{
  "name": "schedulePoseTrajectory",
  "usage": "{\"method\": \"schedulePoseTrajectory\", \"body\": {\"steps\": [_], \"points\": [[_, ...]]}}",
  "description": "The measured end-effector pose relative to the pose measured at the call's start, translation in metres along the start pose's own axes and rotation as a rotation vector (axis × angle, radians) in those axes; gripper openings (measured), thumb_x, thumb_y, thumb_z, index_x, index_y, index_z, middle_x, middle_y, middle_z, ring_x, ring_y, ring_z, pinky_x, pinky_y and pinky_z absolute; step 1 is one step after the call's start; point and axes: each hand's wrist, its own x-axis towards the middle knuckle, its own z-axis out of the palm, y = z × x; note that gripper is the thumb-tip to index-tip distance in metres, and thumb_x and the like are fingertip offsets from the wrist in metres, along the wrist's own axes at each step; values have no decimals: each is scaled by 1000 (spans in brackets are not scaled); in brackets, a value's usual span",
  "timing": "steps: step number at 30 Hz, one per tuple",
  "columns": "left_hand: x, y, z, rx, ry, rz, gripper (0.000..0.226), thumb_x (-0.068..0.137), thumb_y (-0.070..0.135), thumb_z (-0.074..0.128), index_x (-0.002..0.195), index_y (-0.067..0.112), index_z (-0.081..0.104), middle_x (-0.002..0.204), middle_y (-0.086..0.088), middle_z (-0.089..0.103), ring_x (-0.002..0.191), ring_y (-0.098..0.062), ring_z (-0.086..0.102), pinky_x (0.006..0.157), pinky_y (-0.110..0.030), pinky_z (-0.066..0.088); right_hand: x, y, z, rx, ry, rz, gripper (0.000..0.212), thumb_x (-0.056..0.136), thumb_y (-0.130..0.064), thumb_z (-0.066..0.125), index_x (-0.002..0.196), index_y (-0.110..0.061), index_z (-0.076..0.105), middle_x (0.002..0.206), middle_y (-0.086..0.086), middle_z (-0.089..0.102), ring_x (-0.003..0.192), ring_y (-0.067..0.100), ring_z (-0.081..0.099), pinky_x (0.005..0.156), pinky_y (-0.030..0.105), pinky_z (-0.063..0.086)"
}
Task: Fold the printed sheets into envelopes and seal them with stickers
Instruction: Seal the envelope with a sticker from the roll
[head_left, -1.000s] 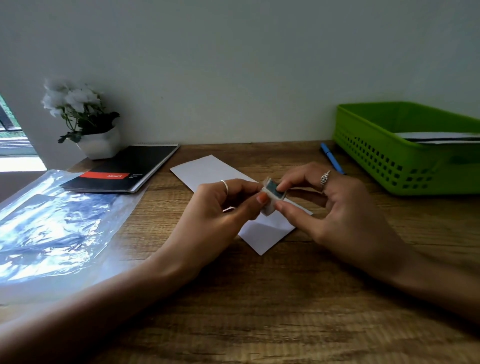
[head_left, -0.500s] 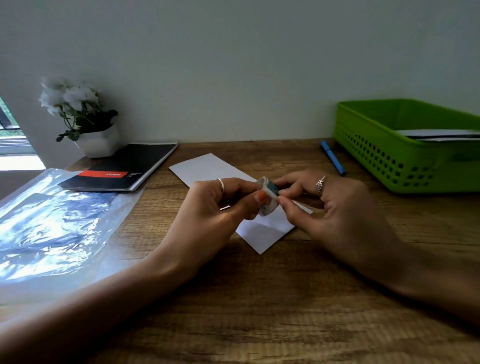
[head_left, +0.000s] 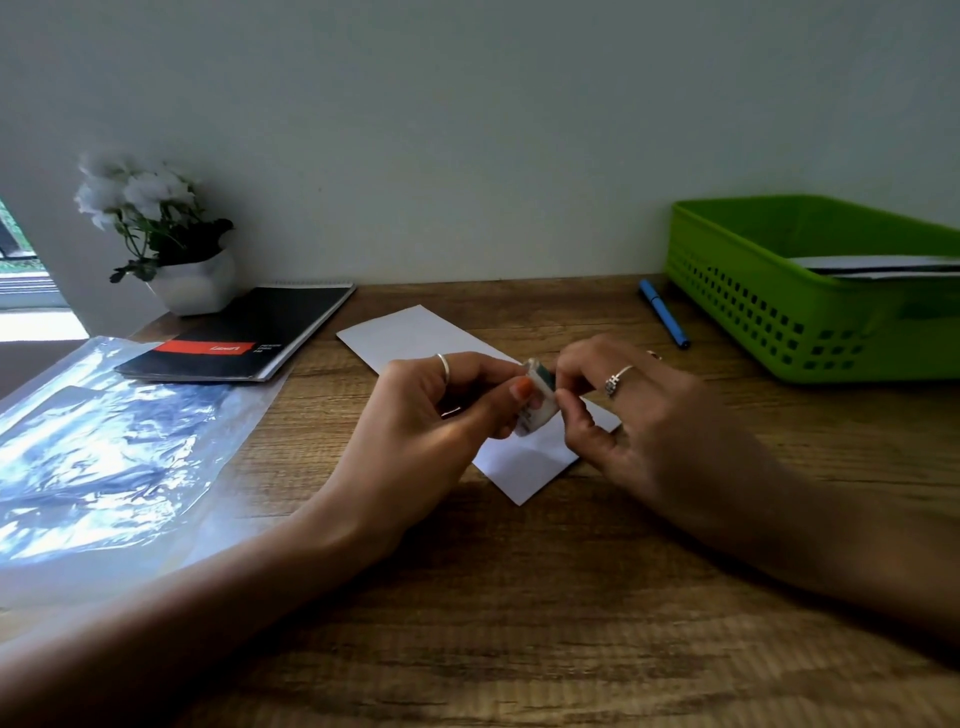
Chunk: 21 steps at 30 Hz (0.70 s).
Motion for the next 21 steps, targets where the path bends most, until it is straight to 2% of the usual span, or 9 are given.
{"method": "schedulePoseTrajectory", "body": {"steps": [5,10,17,21], "points": [[1,-1,0,-8,3,-28,15,85,16,61,95,19,71,88,7,73,81,-9,67,66,-14,50,-1,7,0,173,8,71,15,91,-24,51,101,-15,58,96,-3,62,90,3,55,78,17,47],[2,-2,0,8,-11,-32,14,85,16,61,94,21,71,87,9,73,80,-9,67,67,-15,51,0,6,1,233,4,121,37,87,-22,56,123,-14,58,114,-2,66,109,1,54,93,8,42],[2,-1,1,-5,-20,-34,13,85,16,61,91,20,72,84,7,73,79,-9,67,65,-14,49,1,1,3,216,33,115,37,82,-18,60,118,-8,64,113,2,69,112,3,52,91,5,41],[1,0,0,-9,-33,-30,12,85,17,60,90,20,71,84,8,73,79,-7,67,65,-13,50,0,-2,4,194,46,113,35,82,-17,61,115,-7,66,106,3,72,98,6,63,85,11,47]]}}
